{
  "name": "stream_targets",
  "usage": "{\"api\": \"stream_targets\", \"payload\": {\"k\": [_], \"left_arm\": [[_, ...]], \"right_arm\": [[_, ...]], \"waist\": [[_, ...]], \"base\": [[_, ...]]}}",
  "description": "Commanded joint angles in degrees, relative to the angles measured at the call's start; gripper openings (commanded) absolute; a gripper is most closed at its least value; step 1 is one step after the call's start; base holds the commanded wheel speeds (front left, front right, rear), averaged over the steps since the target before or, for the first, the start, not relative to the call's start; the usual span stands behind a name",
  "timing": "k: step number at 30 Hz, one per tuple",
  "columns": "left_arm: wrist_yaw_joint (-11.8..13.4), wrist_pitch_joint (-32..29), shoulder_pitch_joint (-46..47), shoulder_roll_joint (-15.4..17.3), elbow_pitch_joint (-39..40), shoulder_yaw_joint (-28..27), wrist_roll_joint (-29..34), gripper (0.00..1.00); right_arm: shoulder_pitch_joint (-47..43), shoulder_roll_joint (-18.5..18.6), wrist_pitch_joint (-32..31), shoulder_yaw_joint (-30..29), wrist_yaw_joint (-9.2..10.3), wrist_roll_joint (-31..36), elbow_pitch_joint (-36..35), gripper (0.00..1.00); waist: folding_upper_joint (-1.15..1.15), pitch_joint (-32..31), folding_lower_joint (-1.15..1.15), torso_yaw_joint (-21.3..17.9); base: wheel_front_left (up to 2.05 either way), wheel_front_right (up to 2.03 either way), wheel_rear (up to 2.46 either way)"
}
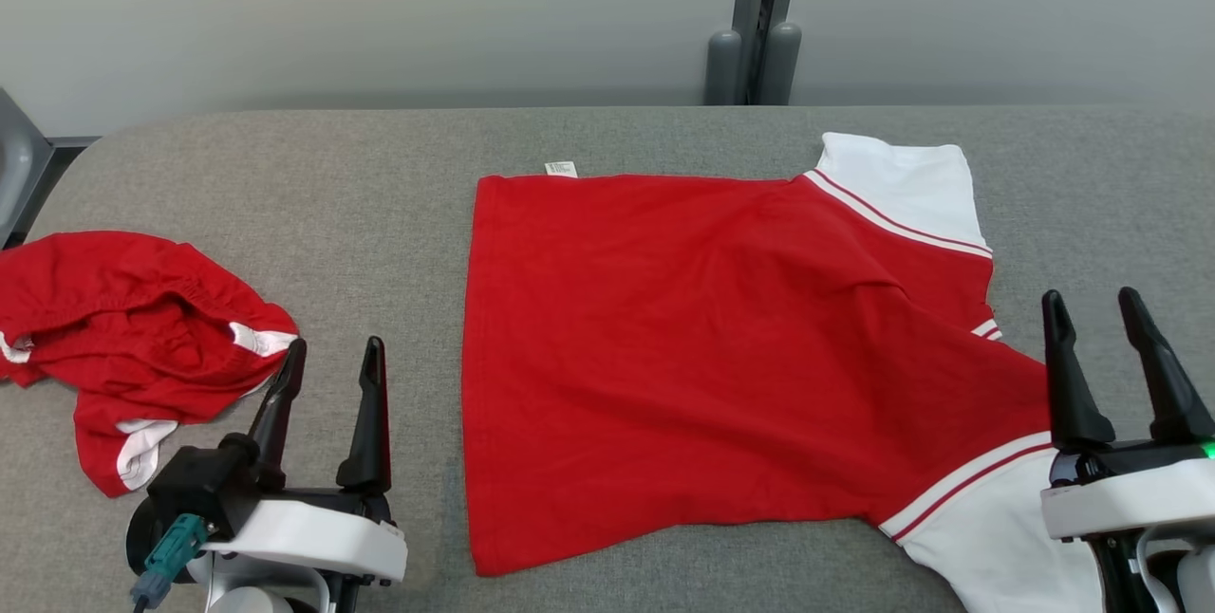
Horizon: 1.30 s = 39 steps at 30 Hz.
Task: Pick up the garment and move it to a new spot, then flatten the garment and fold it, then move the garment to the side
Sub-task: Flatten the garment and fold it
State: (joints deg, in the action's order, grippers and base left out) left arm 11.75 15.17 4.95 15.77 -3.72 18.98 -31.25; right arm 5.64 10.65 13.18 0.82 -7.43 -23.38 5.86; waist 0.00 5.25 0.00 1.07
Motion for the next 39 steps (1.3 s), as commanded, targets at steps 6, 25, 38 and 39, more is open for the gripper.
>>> {"api": "stream_targets", "payload": {"k": [6,25,38,39], "left_arm": [[-3.6,0.1,-1.0,-2.5,-3.5,-1.8,2.1,1.00],[-9.3,-8.8,-0.1,-3.6,-8.9,0.6,0.0,1.00],[-7.8,-24.4,-3.0,-2.2,-5.8,4.6,-3.1,1.00],[-7.8,-24.4,-3.0,-2.2,-5.8,4.6,-3.1,1.00]], "right_arm": [[-0.1,-1.0,1.7,-2.0,-0.12,2.1,2.1,1.00],[-2.7,3.5,-11.8,-3.1,-0.09,-5.2,2.2,1.00],[-9.9,1.8,-39.5,-9.8,-0.09,-10.4,-2.2,1.00],[-9.9,1.8,-39.5,-9.8,-0.09,-10.4,-2.2,1.00]], "waist": [[0.00,0.6,0.00,-0.1],[0.00,1.6,0.00,-1.9],[0.00,1.6,0.00,-3.4],[0.00,1.6,0.00,-3.4]], "base": [[0.00,0.00,0.00],[0.00,0.00,0.00],[0.00,0.00,0.00],[0.00,0.00,0.00]]}}
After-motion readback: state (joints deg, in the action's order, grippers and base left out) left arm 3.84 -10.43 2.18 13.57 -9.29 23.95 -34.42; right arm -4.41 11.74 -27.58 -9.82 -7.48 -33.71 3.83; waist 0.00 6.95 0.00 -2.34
